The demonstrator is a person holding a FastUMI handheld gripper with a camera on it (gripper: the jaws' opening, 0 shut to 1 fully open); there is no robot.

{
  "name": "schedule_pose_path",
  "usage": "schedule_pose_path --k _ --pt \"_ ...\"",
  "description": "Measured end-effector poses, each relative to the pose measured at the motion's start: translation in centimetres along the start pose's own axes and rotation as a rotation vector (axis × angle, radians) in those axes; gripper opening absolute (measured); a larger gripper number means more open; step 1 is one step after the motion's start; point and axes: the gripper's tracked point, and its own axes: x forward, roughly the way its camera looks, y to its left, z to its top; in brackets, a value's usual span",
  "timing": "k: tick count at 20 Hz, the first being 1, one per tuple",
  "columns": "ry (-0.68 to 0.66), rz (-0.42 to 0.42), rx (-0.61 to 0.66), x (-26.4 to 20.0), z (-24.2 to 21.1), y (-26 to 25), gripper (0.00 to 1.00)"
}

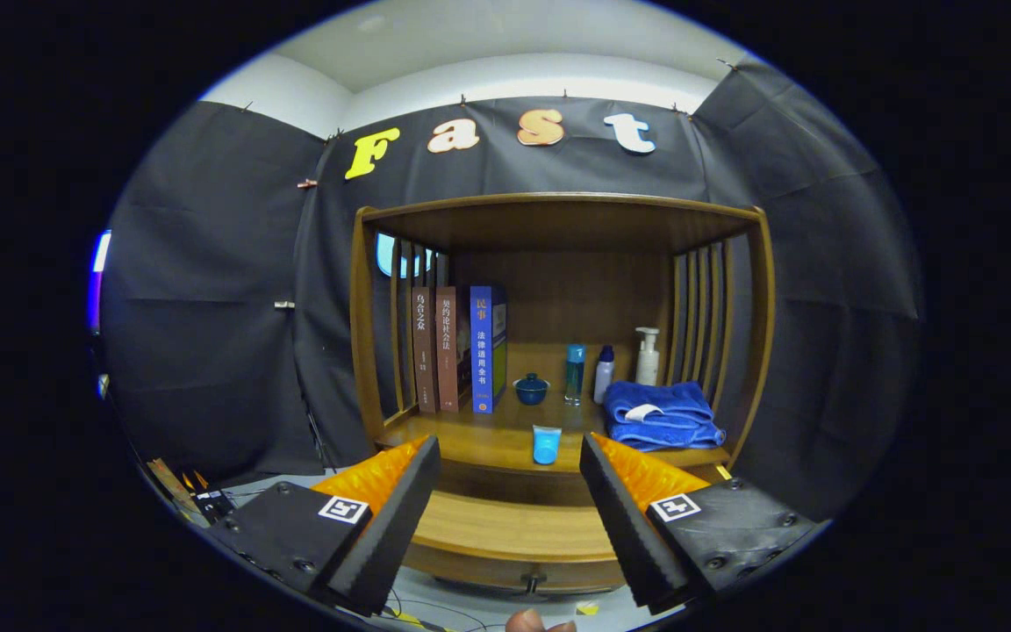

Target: Pull open the drawer, take out the items inside it, and place them on the countertop above the cabinet.

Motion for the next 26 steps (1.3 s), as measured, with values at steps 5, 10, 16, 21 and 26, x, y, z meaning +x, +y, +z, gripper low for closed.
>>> schedule_pose_path --k 5,10,16,21,26 --pt "0.029 -0.069 0.000 -1.9 -6.8 -1.7 1.00" --pt "0.110 -0.101 -0.004 -0.6 -14.2 -2.8 1.00" --pt "0.171 -0.124 -0.001 1.5 -17.7 -3.4 1.00" --pt "0.153 -0.157 -0.035 1.7 -17.8 -3.5 1.00" --pt "0.153 -0.162 -0.035 3.6 -17.0 -3.6 1.00"
